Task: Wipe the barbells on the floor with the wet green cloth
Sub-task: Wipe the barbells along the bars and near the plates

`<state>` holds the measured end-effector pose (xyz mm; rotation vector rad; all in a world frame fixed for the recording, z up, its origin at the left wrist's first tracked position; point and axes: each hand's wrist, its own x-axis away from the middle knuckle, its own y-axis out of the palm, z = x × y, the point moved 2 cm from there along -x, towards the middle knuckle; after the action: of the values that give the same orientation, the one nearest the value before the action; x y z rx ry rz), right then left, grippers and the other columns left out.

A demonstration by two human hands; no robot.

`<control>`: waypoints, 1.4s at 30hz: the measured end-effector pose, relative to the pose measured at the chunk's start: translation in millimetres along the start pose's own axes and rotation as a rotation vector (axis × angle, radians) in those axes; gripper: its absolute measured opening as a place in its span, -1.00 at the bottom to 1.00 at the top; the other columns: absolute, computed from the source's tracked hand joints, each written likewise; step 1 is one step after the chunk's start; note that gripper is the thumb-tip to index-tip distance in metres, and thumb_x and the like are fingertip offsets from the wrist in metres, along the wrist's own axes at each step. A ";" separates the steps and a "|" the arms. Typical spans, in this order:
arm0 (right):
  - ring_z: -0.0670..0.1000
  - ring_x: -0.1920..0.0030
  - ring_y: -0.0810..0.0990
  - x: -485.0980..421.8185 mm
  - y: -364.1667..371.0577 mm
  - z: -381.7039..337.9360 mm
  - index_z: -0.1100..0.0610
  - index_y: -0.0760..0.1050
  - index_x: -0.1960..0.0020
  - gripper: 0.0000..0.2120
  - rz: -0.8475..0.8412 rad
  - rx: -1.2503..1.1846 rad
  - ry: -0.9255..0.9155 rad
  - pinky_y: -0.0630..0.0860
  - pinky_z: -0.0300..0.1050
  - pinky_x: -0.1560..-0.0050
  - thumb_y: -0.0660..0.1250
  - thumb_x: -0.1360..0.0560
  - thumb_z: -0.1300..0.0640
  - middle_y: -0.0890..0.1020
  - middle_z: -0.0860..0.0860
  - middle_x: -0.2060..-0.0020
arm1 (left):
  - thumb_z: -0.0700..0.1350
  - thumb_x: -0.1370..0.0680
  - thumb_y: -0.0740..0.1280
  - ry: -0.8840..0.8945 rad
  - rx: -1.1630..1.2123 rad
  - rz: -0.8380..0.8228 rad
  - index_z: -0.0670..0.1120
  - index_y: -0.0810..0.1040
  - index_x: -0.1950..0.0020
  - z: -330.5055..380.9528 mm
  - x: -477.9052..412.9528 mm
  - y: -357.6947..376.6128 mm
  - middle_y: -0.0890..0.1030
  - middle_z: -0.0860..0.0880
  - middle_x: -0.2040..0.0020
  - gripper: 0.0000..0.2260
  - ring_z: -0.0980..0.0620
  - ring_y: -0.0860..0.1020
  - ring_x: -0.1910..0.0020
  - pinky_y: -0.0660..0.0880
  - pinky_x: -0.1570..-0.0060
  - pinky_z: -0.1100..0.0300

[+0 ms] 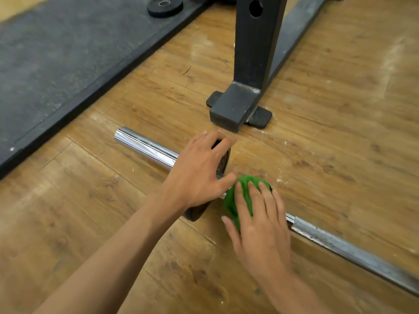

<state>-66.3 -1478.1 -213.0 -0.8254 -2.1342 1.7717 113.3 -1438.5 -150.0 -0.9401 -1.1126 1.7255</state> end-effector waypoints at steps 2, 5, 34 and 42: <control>0.24 -0.17 0.60 -15.9 -3.3 8.6 0.20 0.57 -0.39 -0.51 0.000 0.006 -0.022 0.52 0.14 -0.23 0.20 -0.68 -0.13 0.64 0.18 -0.14 | 0.18 -0.53 0.24 0.000 0.002 0.011 -0.08 0.46 -0.49 -0.9 2.5 0.6 0.51 -0.04 -0.30 -0.41 -0.03 0.44 -0.36 0.26 -0.47 0.05; 0.09 0.29 0.56 -50.5 -5.8 15.9 0.09 0.65 0.02 -0.57 -0.107 -0.105 0.192 0.48 -0.07 0.33 0.17 -0.64 -0.21 0.58 0.02 0.24 | 0.19 -0.52 0.24 -0.006 0.001 -0.011 -0.08 0.46 -0.50 -0.9 4.9 0.3 0.50 -0.04 -0.32 -0.39 -0.02 0.41 -0.39 0.18 -0.48 0.14; 0.14 -0.06 0.55 -12.3 -13.7 2.1 0.20 0.65 -0.17 -0.77 0.055 -0.254 0.261 0.59 0.04 -0.05 0.27 -0.66 0.14 0.63 0.09 0.00 | 0.16 -0.52 0.22 -0.013 -0.040 0.013 -0.11 0.46 -0.51 3.9 9.5 2.6 0.53 -0.06 -0.39 -0.38 -0.07 0.34 -0.56 0.10 -0.61 0.02; -0.02 0.40 0.49 -66.2 -22.1 32.0 0.15 0.69 -0.01 -0.70 -0.311 -0.506 0.500 0.36 -0.16 0.41 0.25 -0.67 0.02 0.62 0.12 0.30 | 0.11 -0.51 0.25 -0.010 -0.007 0.044 -0.19 0.45 -0.51 3.2 17.1 0.0 0.51 -0.13 -0.41 -0.37 -0.11 0.42 -0.45 0.21 -0.53 0.07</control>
<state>-35.4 -1543.9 -188.4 -0.8684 -2.2128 0.7747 104.4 -1423.6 -151.4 -0.9678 -1.1125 1.7641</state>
